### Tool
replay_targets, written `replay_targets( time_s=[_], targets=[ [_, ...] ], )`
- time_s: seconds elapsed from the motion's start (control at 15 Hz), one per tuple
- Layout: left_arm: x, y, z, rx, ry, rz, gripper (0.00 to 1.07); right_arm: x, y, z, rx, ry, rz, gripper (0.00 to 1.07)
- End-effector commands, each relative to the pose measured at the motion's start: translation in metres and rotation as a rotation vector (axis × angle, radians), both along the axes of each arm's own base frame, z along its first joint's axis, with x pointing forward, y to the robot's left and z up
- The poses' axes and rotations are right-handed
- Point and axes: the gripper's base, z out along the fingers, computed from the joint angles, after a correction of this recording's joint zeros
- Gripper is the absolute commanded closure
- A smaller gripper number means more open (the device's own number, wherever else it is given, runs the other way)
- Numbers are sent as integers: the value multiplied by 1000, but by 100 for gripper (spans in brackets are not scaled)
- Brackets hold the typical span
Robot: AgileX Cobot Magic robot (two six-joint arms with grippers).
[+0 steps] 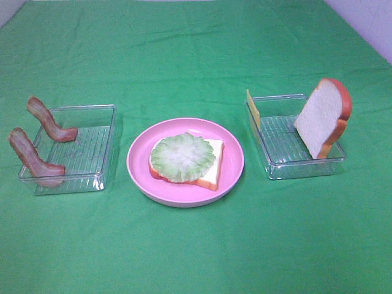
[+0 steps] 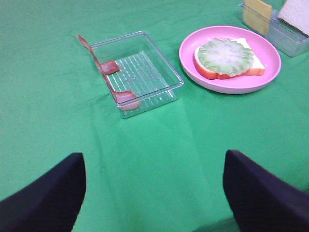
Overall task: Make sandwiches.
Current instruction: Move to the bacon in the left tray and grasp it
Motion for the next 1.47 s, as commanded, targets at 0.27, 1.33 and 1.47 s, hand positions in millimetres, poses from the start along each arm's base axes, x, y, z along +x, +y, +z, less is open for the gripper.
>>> replay_targets(
  time_s=[0.27,1.33,1.47],
  targets=[
    [42,-10,22,-153,133,177,32,-2,1,-1,8,-4,21,35],
    [307,-78,-12,187,853,485,32,-2,1,-2,7,-3,20,35],
    [320,-62,-19,159,874,534,32,-2,1,-2,7,-3,20,35]
  ],
)
